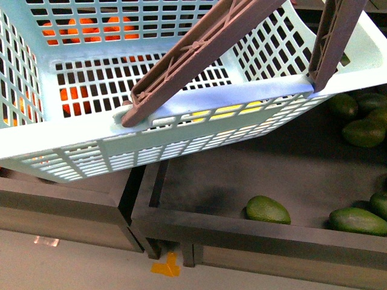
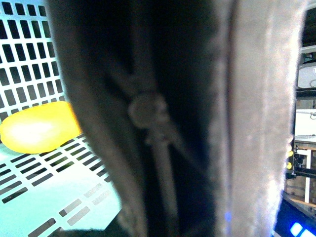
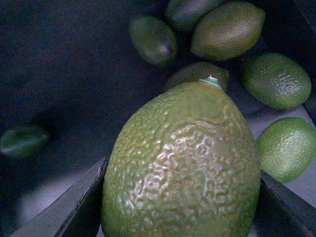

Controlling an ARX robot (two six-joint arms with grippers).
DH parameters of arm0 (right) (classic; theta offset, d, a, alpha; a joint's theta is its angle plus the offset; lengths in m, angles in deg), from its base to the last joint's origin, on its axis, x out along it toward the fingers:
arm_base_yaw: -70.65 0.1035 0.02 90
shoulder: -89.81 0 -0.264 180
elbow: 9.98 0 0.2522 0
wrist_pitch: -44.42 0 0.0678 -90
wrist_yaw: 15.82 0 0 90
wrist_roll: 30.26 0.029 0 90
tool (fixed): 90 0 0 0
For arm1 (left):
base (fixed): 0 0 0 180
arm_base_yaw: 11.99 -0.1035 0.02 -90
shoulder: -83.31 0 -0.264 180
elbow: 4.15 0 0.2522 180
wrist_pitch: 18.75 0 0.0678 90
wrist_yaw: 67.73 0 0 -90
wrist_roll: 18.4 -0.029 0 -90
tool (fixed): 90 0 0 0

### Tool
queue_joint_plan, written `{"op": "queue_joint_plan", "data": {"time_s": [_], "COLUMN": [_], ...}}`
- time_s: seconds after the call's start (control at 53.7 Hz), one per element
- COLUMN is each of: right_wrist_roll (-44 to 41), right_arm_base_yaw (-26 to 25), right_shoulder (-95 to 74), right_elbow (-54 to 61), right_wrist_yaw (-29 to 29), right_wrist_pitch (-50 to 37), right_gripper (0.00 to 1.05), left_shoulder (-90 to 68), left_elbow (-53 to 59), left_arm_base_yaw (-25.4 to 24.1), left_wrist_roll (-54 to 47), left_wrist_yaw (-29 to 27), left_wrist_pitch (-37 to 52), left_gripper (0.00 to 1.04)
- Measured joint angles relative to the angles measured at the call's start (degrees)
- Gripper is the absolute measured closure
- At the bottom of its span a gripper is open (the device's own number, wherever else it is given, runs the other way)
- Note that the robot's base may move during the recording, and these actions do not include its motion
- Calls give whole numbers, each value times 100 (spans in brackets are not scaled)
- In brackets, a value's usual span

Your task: Pick mango and avocado into basket

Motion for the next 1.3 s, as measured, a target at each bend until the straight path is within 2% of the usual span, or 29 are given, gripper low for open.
{"op": "queue_joint_plan", "data": {"time_s": [0.205,0.391,0.485,0.82,1.174,1.211,1.305], "right_wrist_roll": [-116,151,306,573,656,658,723], "right_arm_base_yaw": [33,595,1073,2643,3399,3464,3532], "right_shoulder": [2433,3585,3891,3620,3053,3021,2999], "right_elbow": [824,839,831,243,-44,-44,-44], "right_wrist_yaw": [-592,-739,-708,-201,107,149,278], "right_wrist_pitch": [393,684,715,667,621,621,621], "right_gripper": [34,34,34,34,34,30,11], "left_shoulder": [0,0,0,0,0,0,0], "left_elbow": [0,0,0,0,0,0,0], "left_arm_base_yaw": [0,0,0,0,0,0,-11], "left_wrist_roll": [0,0,-2,-4,-2,-2,4], "left_wrist_yaw": [0,4,2,-7,-2,-4,-42], "left_wrist_pitch": [0,0,0,0,0,0,0], "left_gripper": [91,91,91,91,91,91,91]}}
